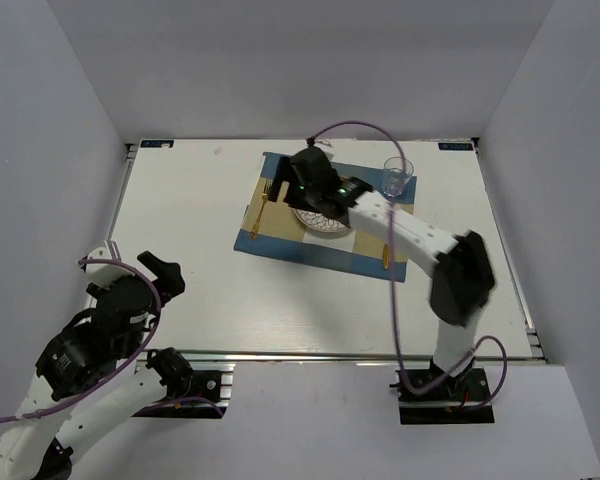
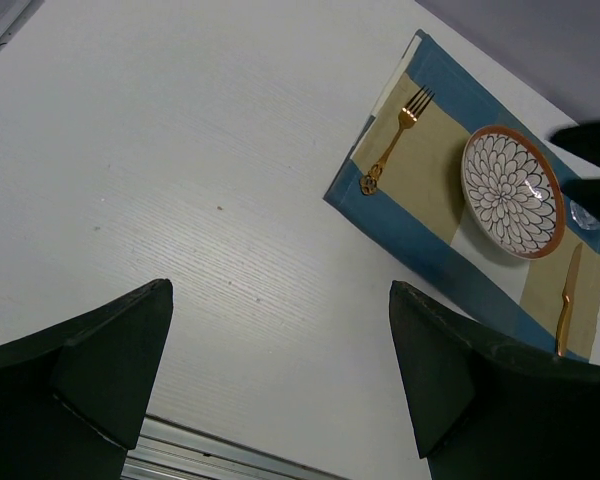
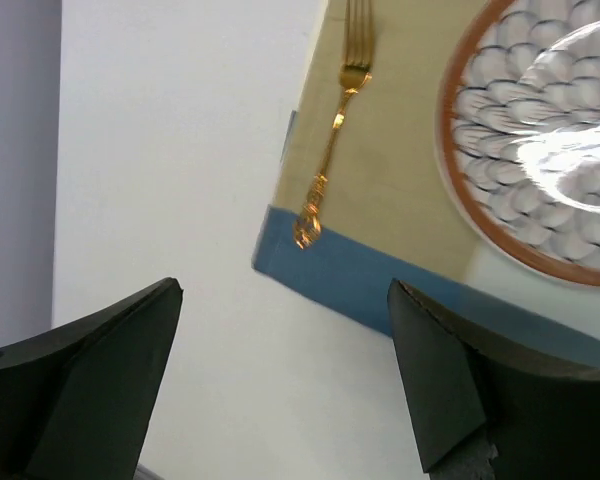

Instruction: Set the dinner table for one person

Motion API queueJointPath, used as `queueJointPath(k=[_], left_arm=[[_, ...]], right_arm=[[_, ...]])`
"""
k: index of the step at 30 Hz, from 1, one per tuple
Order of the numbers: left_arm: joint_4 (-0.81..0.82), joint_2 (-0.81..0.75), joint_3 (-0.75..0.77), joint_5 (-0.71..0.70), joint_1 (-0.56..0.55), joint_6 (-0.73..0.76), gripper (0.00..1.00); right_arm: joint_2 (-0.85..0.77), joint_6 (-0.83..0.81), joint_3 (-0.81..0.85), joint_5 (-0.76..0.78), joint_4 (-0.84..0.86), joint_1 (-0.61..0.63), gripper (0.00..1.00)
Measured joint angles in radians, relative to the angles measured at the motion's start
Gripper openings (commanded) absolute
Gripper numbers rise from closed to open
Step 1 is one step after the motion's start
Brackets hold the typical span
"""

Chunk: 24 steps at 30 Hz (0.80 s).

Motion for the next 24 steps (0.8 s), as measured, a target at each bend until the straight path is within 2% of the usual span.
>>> queueJointPath(k=[4,7,14,19,24], left_arm=[[-0.003,-0.014,0.000,-0.001,0.000,-0.005,0.98],[-0.011,-0.019,0.000,-0.008,0.000,-0.018,0.98],[-0.031,-0.019,0.001,-0.024,0.000,-0.050,0.98],[-0.045,-0.021,0.003,-0.032,0.000,-0.080,0.98],[-0.050,-0.034,0.003,-0.043,0.000,-0.095,0.98]], right_arm=[[-0.430,-0.142,-0.337,0.092,0.017,0.006,0.89],[-0.707,-0.207,-0.499,0.183,-0.066,0.006,0.89],[-1.203,-0.272,-0.671,0.317,-0.376,0.003,0.89],[-1.405,-0.270,-0.677,0.370,-0.553,0.003,0.89],[-1.461,-0.262,-0.676,0.393,-0.671,0.003,0.89]])
